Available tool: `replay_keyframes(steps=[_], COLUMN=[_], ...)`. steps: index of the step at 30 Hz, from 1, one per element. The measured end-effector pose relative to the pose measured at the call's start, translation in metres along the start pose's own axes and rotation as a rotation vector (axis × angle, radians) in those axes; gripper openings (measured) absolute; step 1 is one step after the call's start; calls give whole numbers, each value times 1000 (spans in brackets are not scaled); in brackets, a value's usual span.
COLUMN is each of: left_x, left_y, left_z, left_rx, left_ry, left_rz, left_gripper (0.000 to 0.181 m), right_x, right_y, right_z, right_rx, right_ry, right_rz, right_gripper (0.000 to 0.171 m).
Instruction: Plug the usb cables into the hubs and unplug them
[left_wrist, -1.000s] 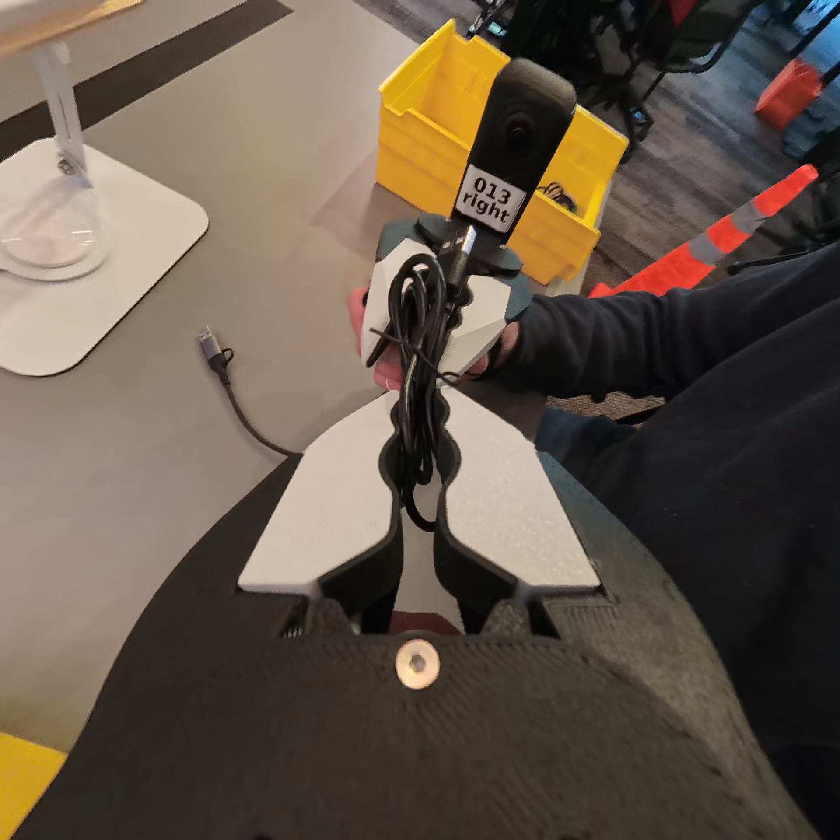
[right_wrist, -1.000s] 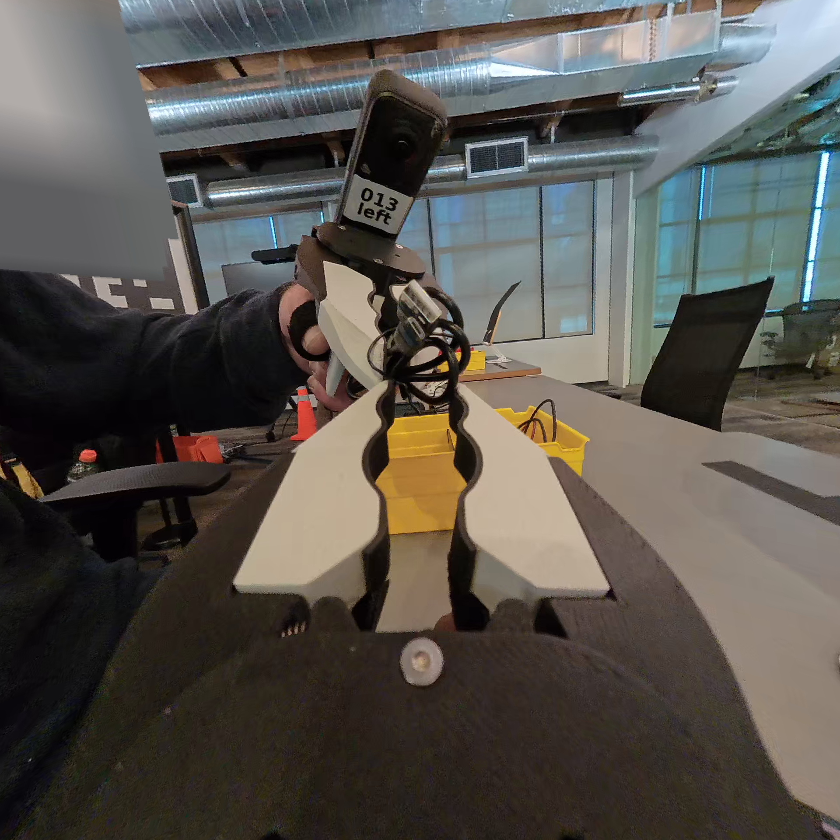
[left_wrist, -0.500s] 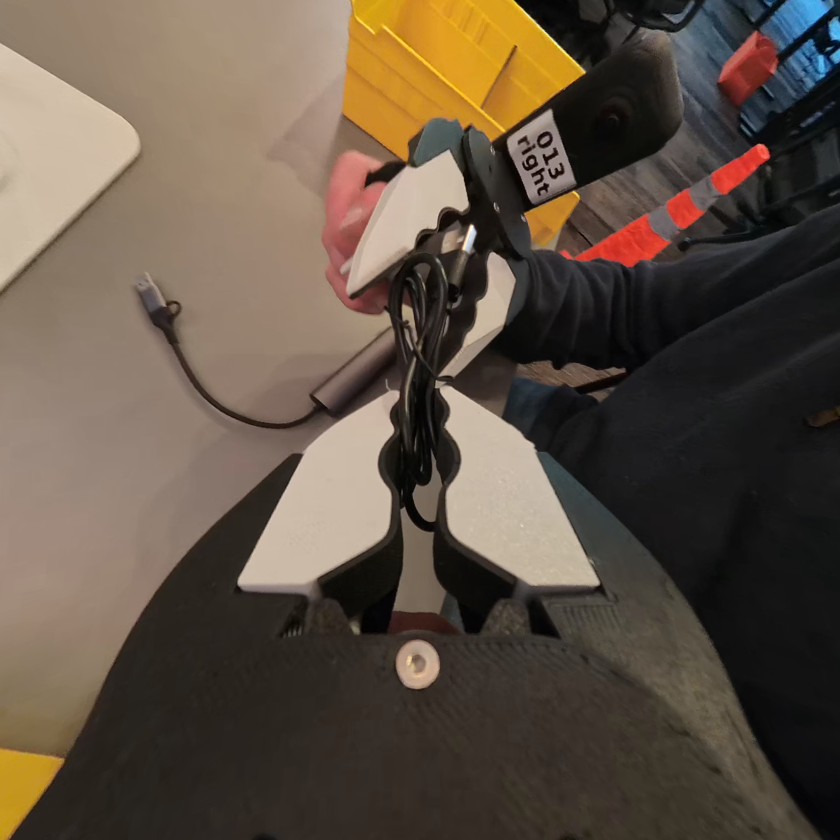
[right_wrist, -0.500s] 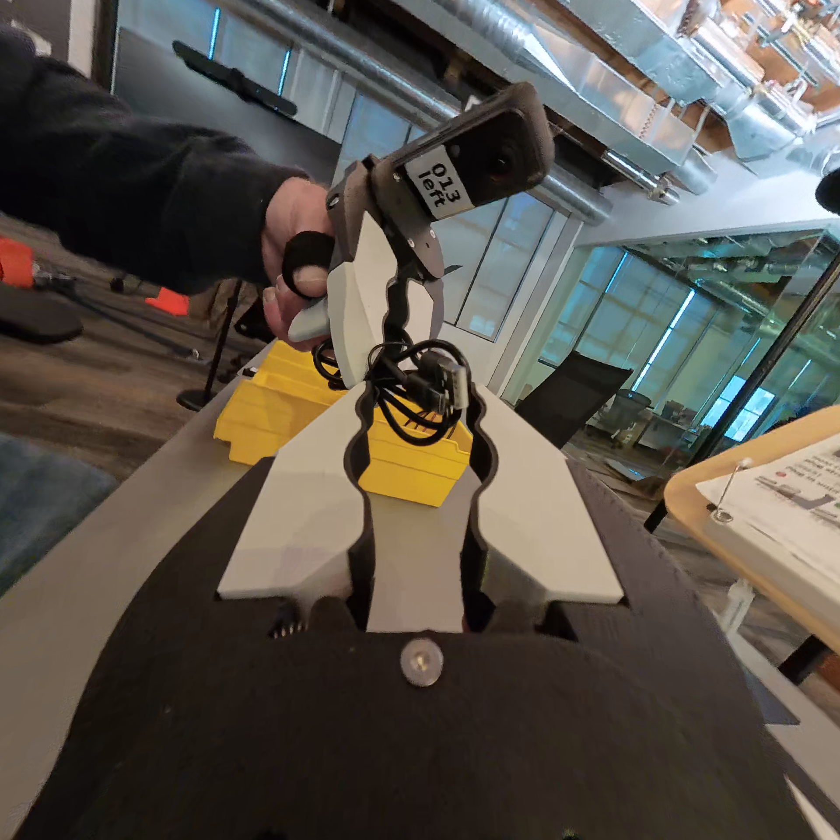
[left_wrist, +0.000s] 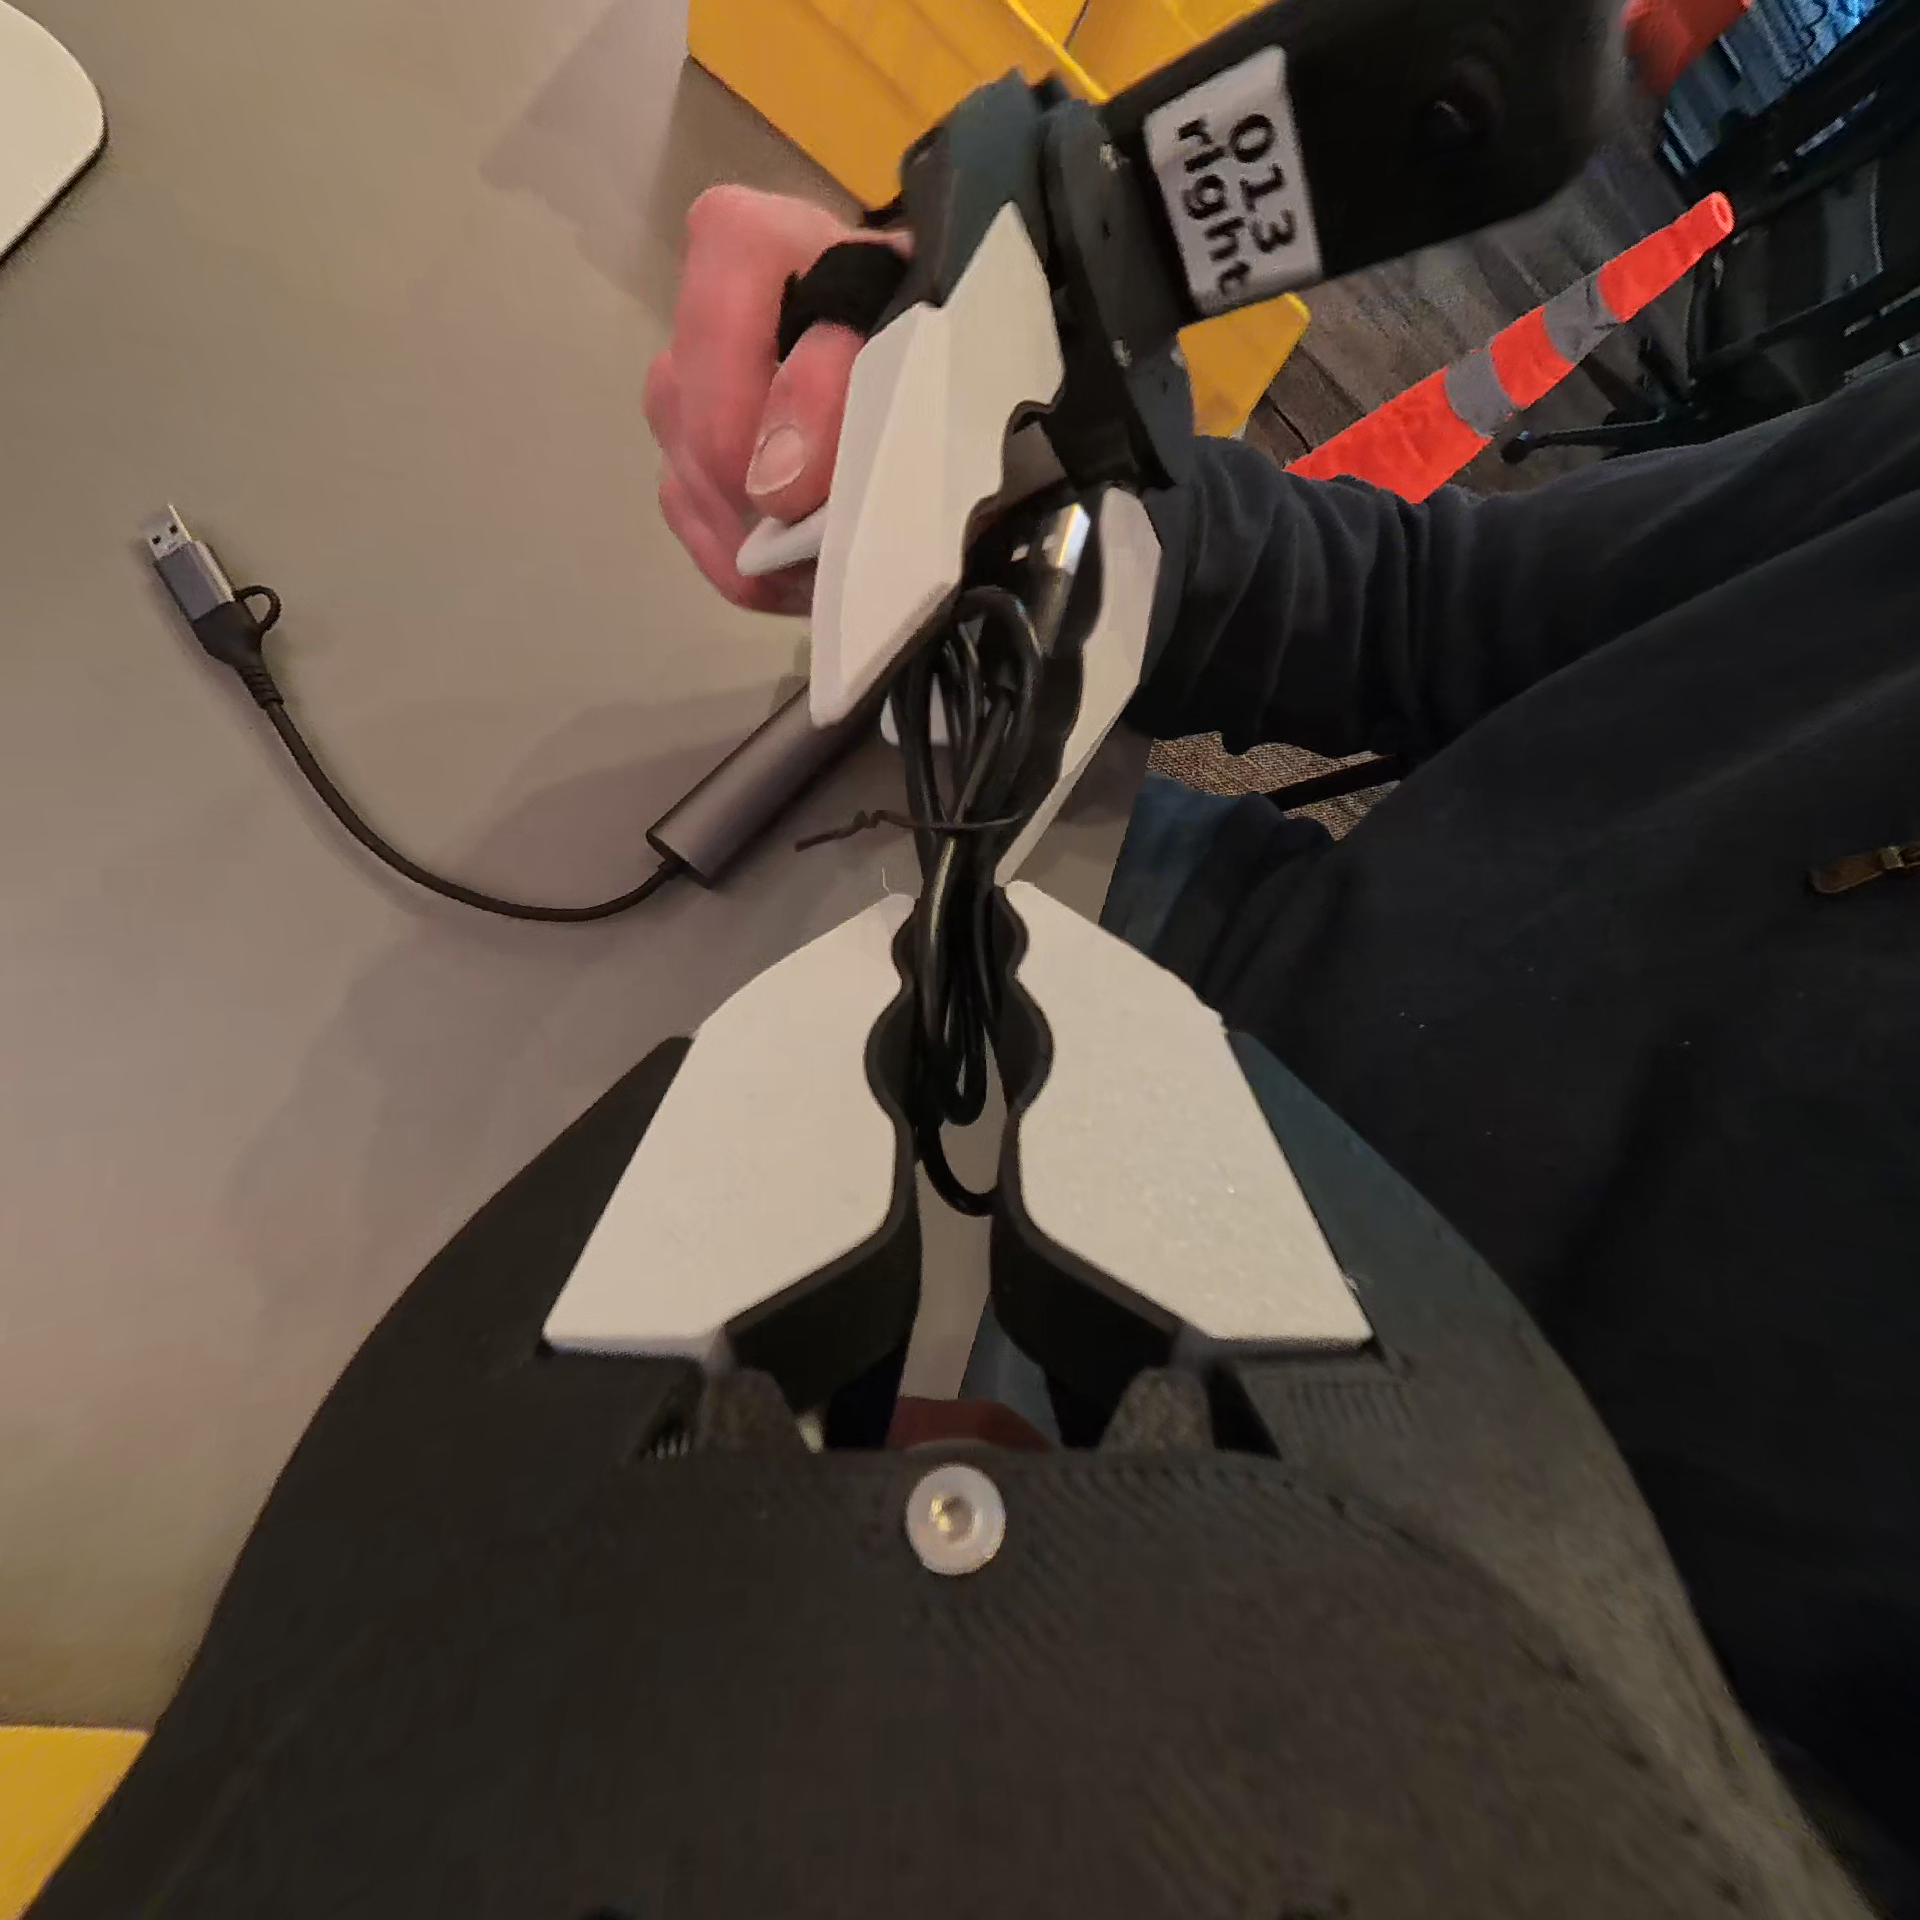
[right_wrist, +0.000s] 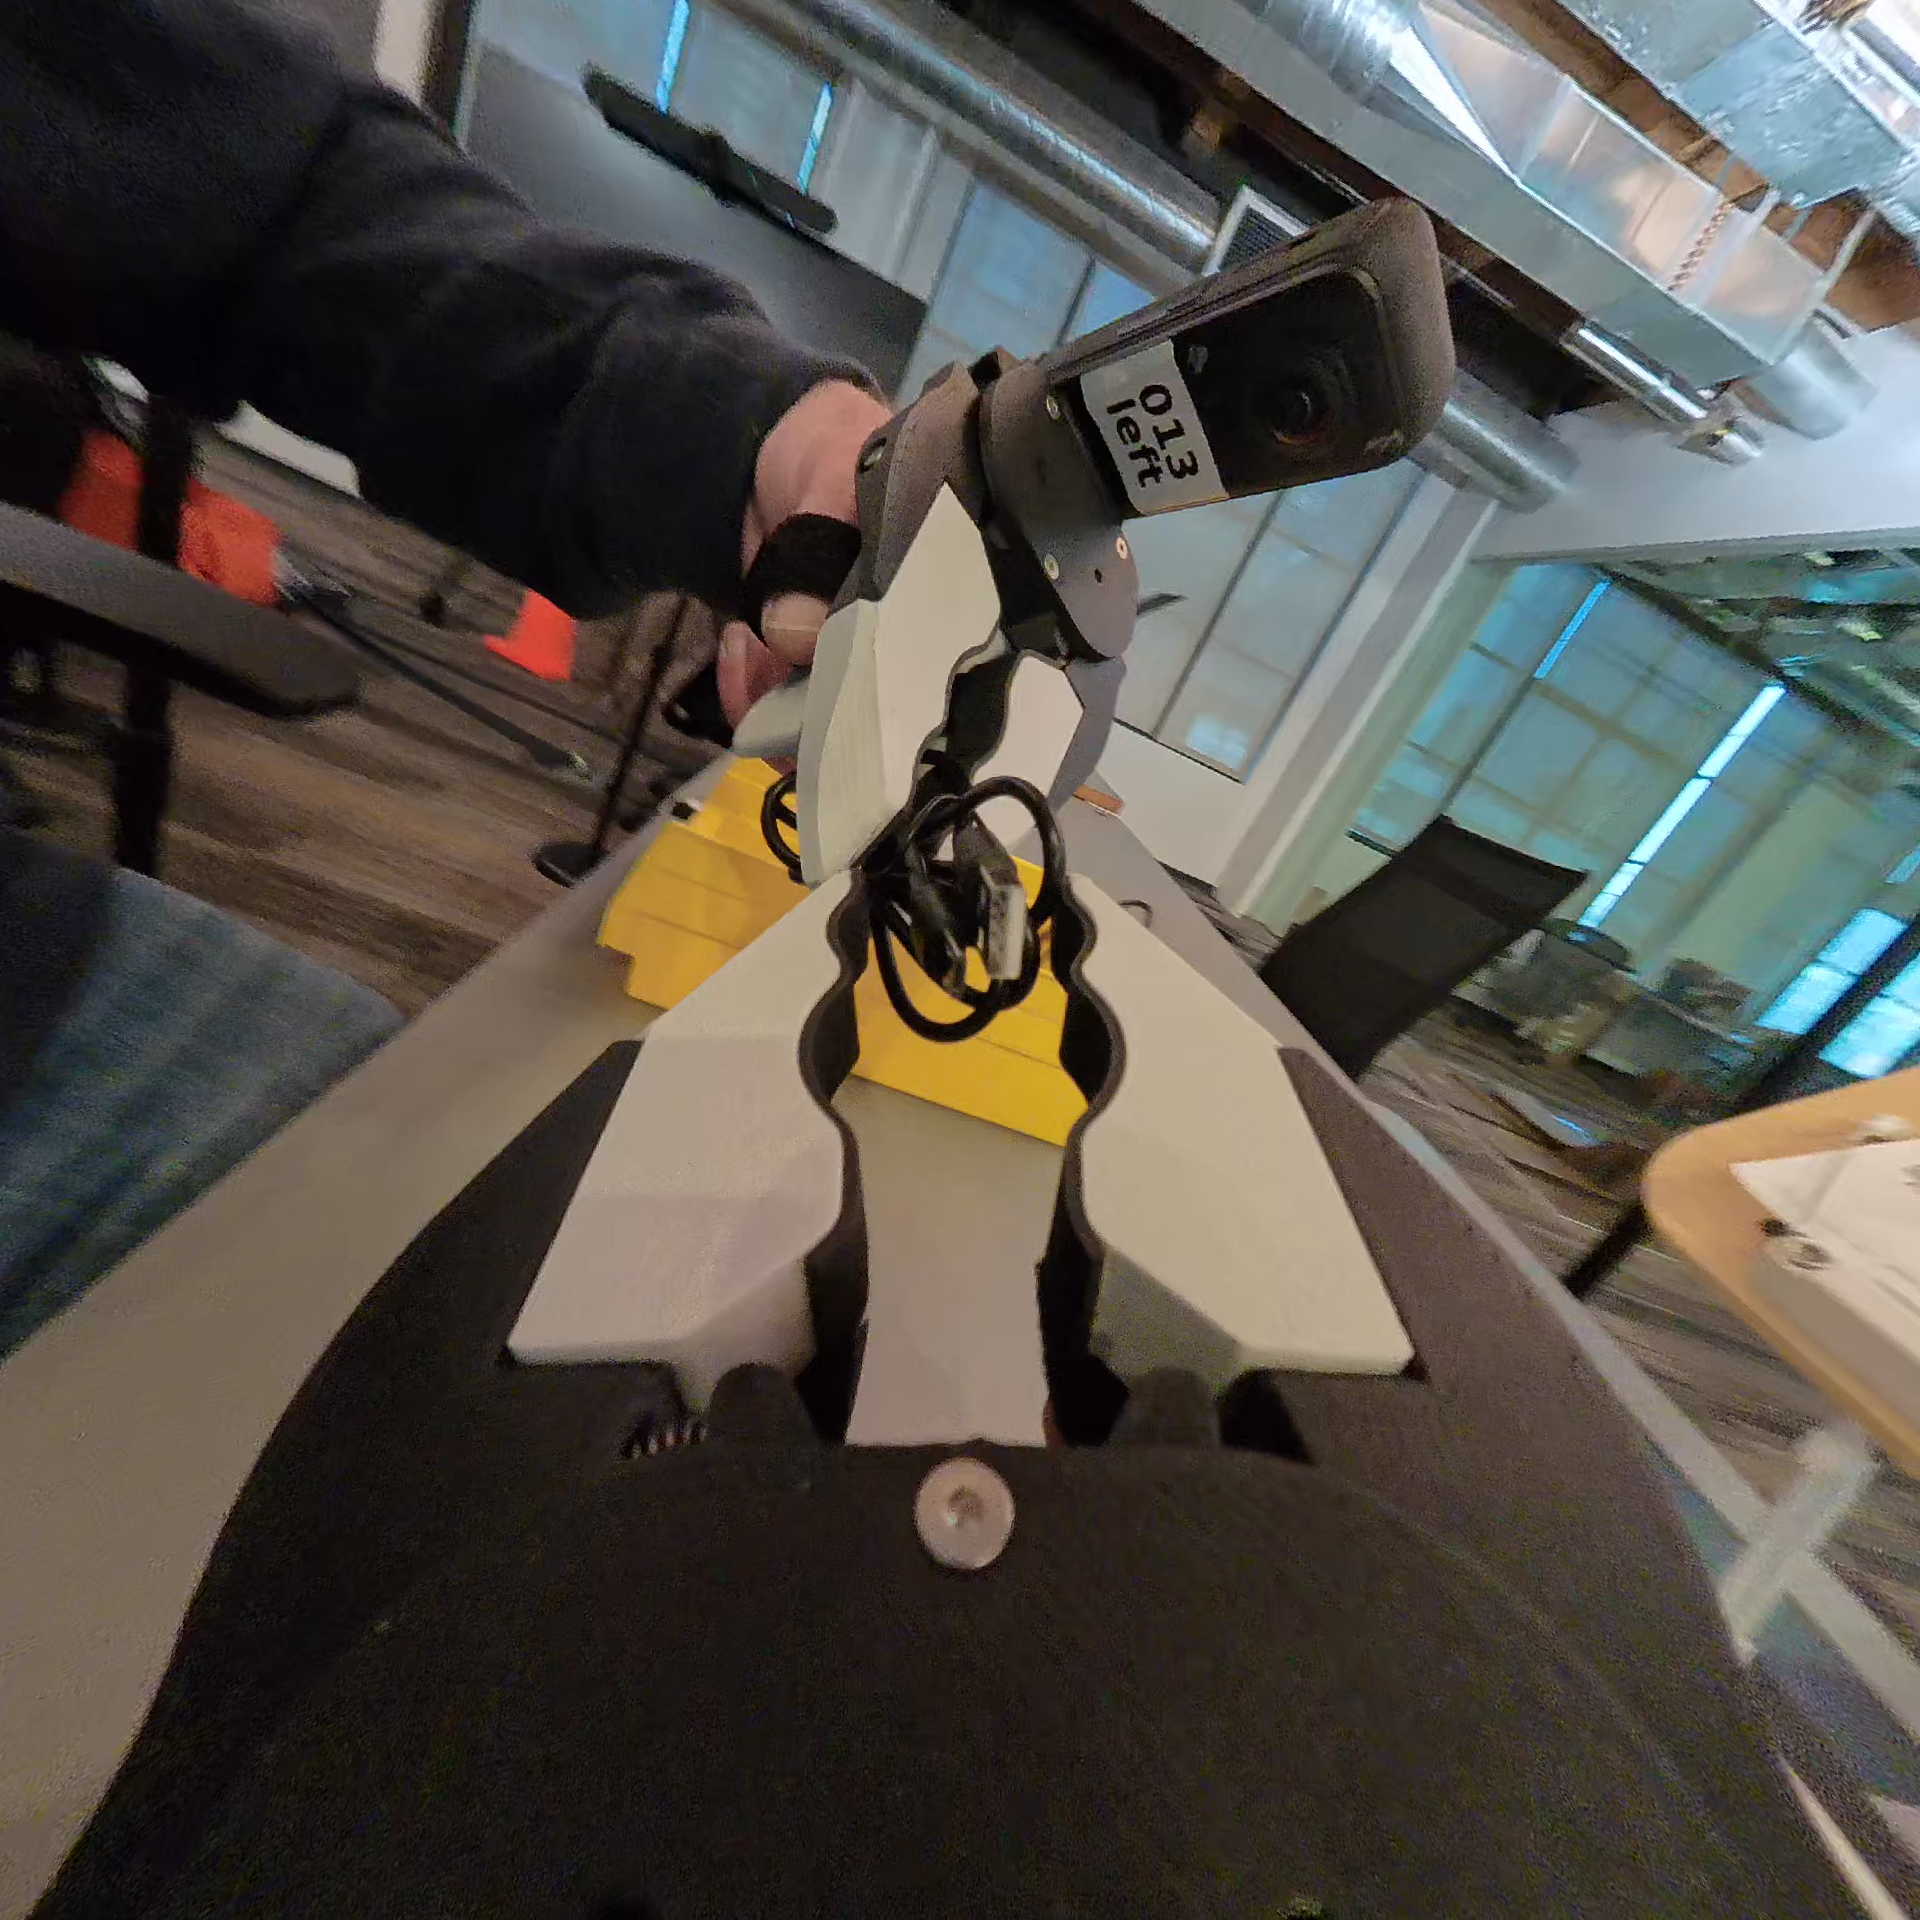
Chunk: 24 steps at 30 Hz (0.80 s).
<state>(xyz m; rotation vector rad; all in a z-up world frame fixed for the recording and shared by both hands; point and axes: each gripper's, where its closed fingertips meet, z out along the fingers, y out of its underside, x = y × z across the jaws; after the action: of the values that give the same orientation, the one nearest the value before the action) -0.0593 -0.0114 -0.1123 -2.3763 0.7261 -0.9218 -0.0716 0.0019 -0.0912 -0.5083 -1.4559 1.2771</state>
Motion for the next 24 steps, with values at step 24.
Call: replay_keyframes(steps=[24], left_x=[21], left_y=[-2], left_z=[0], left_rx=[-71], left_ry=[35], left_rz=[157], left_gripper=[9], right_x=[-24], right_y=[-18], right_z=[-4], right_rx=[213], right_ry=[-251], right_rz=[315], right_gripper=[10])
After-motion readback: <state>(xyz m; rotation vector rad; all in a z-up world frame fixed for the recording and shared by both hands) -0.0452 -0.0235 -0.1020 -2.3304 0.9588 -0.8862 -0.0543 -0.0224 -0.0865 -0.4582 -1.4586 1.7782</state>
